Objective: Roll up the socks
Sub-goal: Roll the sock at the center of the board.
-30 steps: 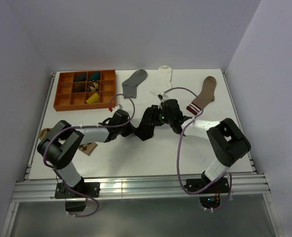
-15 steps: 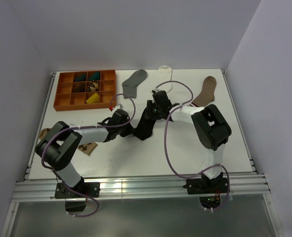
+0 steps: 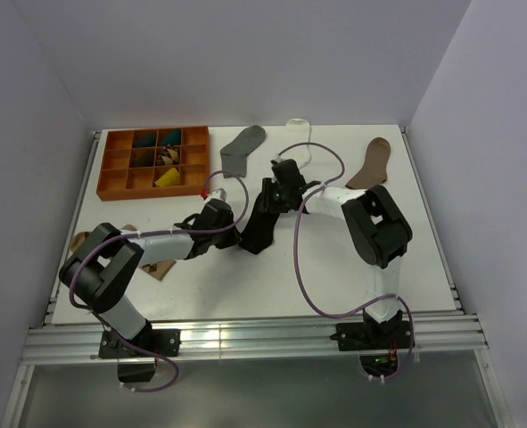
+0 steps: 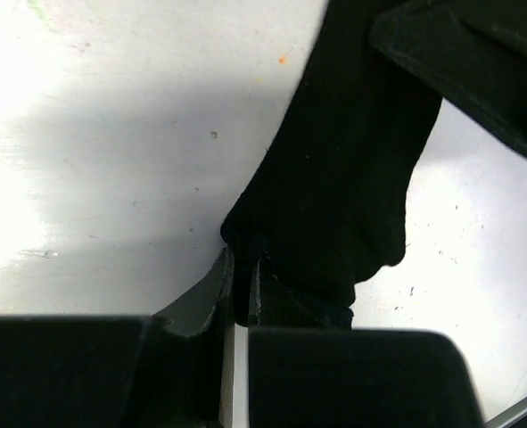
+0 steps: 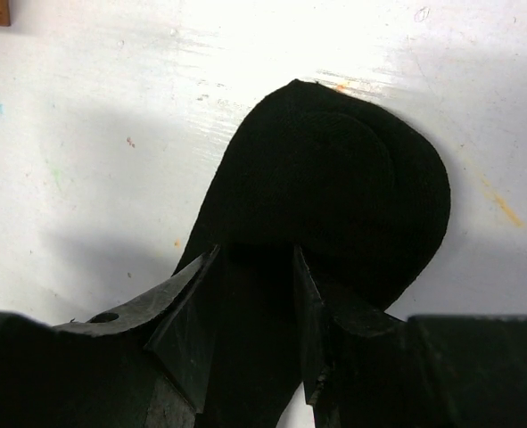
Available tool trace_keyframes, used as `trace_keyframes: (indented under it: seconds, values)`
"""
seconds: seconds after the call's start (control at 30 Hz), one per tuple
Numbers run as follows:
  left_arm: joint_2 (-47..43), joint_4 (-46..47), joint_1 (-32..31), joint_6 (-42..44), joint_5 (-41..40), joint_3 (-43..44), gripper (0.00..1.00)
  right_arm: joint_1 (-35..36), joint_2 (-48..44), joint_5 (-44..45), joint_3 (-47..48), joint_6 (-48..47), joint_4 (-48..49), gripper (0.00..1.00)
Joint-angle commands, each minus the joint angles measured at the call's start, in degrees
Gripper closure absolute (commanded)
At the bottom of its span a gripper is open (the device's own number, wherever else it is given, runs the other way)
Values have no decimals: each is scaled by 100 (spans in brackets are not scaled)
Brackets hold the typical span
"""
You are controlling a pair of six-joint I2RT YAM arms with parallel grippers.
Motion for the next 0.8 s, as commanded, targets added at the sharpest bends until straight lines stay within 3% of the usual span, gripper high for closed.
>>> trace_keyframes:
  seconds: [0.0, 0.37, 0.77]
  values:
    - [50, -149, -133, 400, 162, 89, 100, -102, 302, 333, 125, -237, -337, 55]
    - [499, -808, -213, 445, -154, 502, 100, -93, -188, -158, -216, -527, 120, 53]
    - [666, -1196, -257, 287, -445, 793, 100, 301, -2482, 25, -2114, -1264, 1280, 47]
